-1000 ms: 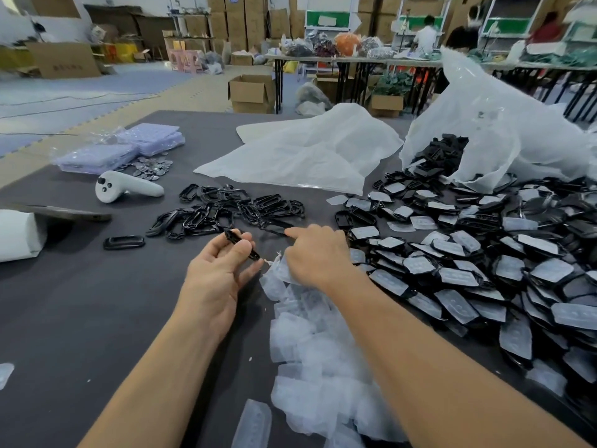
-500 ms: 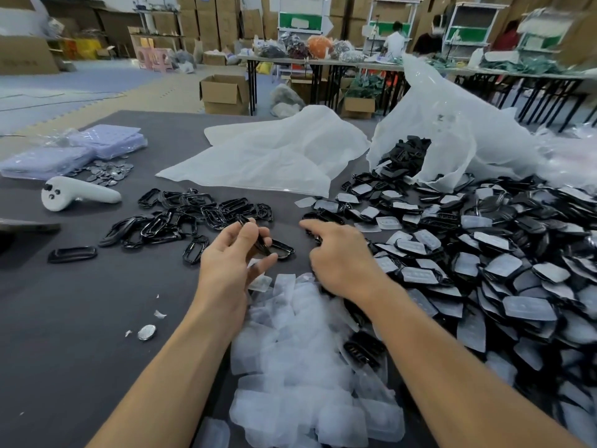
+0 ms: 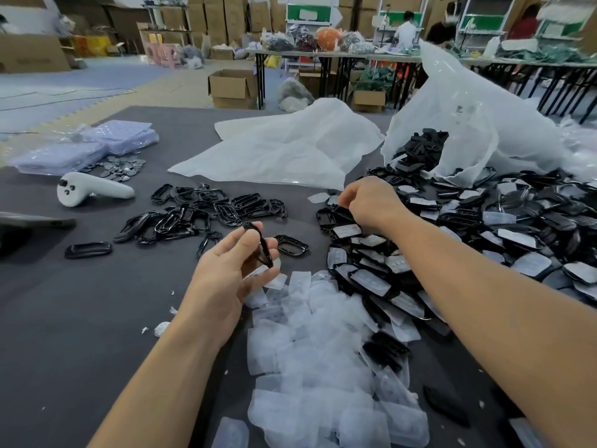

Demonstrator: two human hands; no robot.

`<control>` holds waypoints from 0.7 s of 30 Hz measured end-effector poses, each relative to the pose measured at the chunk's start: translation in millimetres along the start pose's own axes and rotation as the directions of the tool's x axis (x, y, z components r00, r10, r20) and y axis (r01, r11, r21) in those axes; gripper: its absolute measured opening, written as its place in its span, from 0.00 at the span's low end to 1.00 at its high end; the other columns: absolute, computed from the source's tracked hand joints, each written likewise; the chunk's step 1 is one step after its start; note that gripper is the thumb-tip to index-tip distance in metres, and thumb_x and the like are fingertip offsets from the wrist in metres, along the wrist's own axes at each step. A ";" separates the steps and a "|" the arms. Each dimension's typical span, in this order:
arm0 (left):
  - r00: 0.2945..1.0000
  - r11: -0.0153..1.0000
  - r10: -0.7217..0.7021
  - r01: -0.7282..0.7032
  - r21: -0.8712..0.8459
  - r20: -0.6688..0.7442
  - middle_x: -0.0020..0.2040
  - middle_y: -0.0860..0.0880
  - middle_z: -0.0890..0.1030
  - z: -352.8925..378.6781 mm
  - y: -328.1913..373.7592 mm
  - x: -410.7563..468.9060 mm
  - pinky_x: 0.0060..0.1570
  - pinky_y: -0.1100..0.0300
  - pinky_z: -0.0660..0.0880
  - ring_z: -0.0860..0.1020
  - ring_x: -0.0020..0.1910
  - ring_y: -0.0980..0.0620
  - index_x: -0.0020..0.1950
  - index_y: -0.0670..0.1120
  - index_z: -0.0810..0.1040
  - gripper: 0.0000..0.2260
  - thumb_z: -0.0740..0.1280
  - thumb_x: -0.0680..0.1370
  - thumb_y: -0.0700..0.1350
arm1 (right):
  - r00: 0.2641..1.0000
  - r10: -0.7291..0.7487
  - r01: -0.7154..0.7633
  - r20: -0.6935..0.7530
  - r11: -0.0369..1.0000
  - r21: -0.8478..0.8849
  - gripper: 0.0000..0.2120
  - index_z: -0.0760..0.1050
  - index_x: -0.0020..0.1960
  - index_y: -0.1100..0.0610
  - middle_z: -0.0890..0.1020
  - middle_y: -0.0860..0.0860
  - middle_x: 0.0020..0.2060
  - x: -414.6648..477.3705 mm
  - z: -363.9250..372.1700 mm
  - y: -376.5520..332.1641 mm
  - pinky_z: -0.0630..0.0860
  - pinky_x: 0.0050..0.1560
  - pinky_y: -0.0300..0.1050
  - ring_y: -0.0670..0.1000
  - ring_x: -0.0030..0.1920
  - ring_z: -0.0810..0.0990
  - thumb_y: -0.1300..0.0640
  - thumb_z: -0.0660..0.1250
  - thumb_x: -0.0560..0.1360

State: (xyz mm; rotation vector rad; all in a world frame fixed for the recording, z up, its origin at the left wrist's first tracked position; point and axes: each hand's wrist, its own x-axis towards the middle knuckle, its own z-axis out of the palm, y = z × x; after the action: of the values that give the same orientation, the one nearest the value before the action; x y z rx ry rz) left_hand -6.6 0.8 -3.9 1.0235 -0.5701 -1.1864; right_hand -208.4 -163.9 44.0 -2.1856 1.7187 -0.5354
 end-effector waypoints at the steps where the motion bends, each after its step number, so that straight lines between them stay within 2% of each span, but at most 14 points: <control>1: 0.999 0.999 0.017 -0.015 0.043 -0.028 0.48 0.44 0.88 -3.5 0.8 0.6 0.34 0.61 0.81 0.86 0.42 0.52 0.57 0.46 0.85 0.08 0.69 0.82 0.47 | 1.000 0.003 -0.003 -0.001 1.000 -0.005 0.17 0.86 0.43 0.54 0.85 0.48 0.41 -2.4 -1.6 0.6 0.79 0.49 0.45 0.51 0.45 0.83 0.69 0.61 0.76; 3: 0.997 0.995 0.046 -0.039 0.096 -0.065 0.47 0.45 0.87 -6.9 1.4 0.2 0.33 0.62 0.80 0.85 0.40 0.53 0.55 0.48 0.86 0.07 0.70 0.82 0.49 | 1.000 0.003 -0.003 0.028 1.000 -0.002 0.19 0.84 0.36 0.51 0.82 0.46 0.36 -9.9 -5.7 0.1 0.78 0.45 0.43 0.47 0.37 0.79 0.69 0.61 0.74; 6: 0.997 0.992 0.054 -0.047 0.118 -0.063 0.45 0.45 0.87 -3.6 0.0 -3.2 0.34 0.62 0.80 0.84 0.39 0.53 0.54 0.48 0.86 0.08 0.70 0.82 0.50 | 0.998 -0.023 0.022 0.062 1.000 0.014 0.17 0.86 0.41 0.49 0.83 0.46 0.42 -25.5 -10.9 -1.5 0.77 0.47 0.39 0.47 0.44 0.81 0.68 0.63 0.74; 7: 0.997 0.990 0.056 -0.048 0.131 -0.057 0.45 0.44 0.87 -1.6 -0.7 -4.5 0.33 0.62 0.80 0.84 0.38 0.53 0.53 0.48 0.87 0.08 0.70 0.82 0.50 | 0.996 -0.033 0.031 0.081 0.999 0.022 0.16 0.86 0.43 0.49 0.84 0.45 0.43 -32.2 -11.9 -2.7 0.75 0.44 0.34 0.46 0.45 0.81 0.67 0.65 0.74; 9: 0.996 0.985 0.068 -0.059 0.161 -0.051 0.44 0.44 0.87 2.4 -2.0 -7.4 0.31 0.62 0.79 0.82 0.36 0.53 0.49 0.49 0.89 0.08 0.70 0.81 0.49 | 0.986 -0.078 0.072 0.144 0.996 0.043 0.14 0.87 0.43 0.47 0.85 0.42 0.40 -49.1 -12.3 -7.4 0.69 0.33 0.24 0.39 0.40 0.80 0.64 0.68 0.73; 10: 0.996 0.982 0.079 -0.069 0.177 -0.051 0.43 0.44 0.86 4.6 -2.9 -8.5 0.30 0.62 0.78 0.81 0.34 0.53 0.48 0.50 0.89 0.08 0.71 0.81 0.48 | 0.979 -0.108 0.103 0.172 0.994 0.041 0.13 0.86 0.43 0.46 0.84 0.39 0.38 -59.0 -12.0 -10.8 0.68 0.30 0.23 0.37 0.38 0.79 0.63 0.69 0.73; 12: 0.992 0.970 0.115 -0.102 0.220 -0.050 0.40 0.44 0.86 8.5 -6.4 -12.2 0.27 0.62 0.76 0.79 0.32 0.54 0.49 0.48 0.88 0.06 0.72 0.80 0.47 | 0.969 -0.154 0.151 0.195 0.988 0.030 0.12 0.86 0.42 0.45 0.84 0.38 0.35 -79.1 -9.4 -15.6 0.68 0.31 0.21 0.35 0.38 0.79 0.61 0.70 0.72; 14: 0.984 0.944 0.176 -0.157 0.289 -0.038 0.39 0.46 0.86 12.2 -10.7 -17.1 0.27 0.62 0.76 0.78 0.30 0.54 0.53 0.47 0.87 0.04 0.73 0.80 0.45 | 0.966 -0.165 0.163 0.197 0.986 0.026 0.10 0.86 0.42 0.46 0.85 0.40 0.35 -97.5 -6.7 -17.0 0.69 0.32 0.22 0.36 0.38 0.80 0.61 0.72 0.72; 16: 0.971 0.908 0.240 -0.223 0.354 -0.003 0.38 0.47 0.86 14.9 -14.1 -23.4 0.28 0.62 0.77 0.79 0.29 0.54 0.51 0.51 0.87 0.03 0.74 0.79 0.44 | 0.968 -0.152 0.146 0.197 0.988 0.046 0.09 0.86 0.42 0.46 0.84 0.40 0.35 -115.6 -2.4 -14.7 0.68 0.30 0.23 0.38 0.38 0.81 0.60 0.73 0.72; 18: 0.961 0.874 0.275 -0.265 0.407 0.034 0.38 0.48 0.87 16.6 -16.9 -30.6 0.29 0.62 0.78 0.79 0.29 0.54 0.48 0.57 0.88 0.04 0.76 0.77 0.47 | 0.978 -0.153 0.138 0.139 0.984 0.113 0.09 0.86 0.45 0.46 0.82 0.37 0.34 -135.3 3.8 -11.2 0.69 0.32 0.24 0.38 0.38 0.80 0.60 0.72 0.73; 21: 0.955 0.838 0.290 -0.285 0.465 0.062 0.38 0.49 0.87 15.6 -18.5 -37.7 0.31 0.62 0.79 0.81 0.31 0.54 0.50 0.60 0.87 0.06 0.76 0.73 0.52 | 0.982 -0.171 0.187 -0.085 0.950 0.251 0.13 0.86 0.49 0.46 0.76 0.24 0.32 -159.0 9.4 -4.7 0.68 0.38 0.23 0.31 0.36 0.76 0.62 0.70 0.74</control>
State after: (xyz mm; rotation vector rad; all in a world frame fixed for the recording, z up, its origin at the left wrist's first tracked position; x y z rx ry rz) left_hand -40.2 30.2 -7.7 1.2977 -1.0011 -0.7845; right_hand -233.5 -8.0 22.1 -2.1648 1.3941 -0.8318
